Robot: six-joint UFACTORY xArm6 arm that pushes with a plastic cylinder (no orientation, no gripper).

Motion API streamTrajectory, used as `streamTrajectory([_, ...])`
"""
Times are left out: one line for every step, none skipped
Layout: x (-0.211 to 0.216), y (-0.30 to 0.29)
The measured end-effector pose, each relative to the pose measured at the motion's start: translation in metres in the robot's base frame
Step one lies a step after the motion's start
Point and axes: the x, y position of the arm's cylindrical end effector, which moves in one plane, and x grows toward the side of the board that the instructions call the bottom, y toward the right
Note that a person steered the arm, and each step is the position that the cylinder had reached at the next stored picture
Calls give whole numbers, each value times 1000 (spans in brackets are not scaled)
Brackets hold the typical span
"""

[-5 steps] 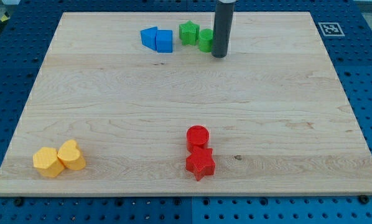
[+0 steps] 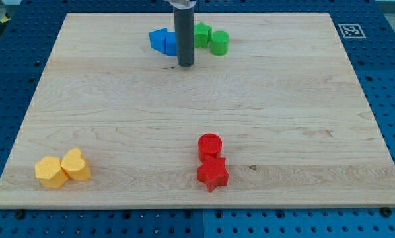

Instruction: Keep your arm in between the green blocks

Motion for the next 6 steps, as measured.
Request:
streamTrajectory([-8, 12])
streamTrajectory([-27, 12])
streamTrajectory([-40, 17])
streamTrajectory([-50, 36])
streamTrajectory([-52, 74])
streamTrajectory([-52, 109])
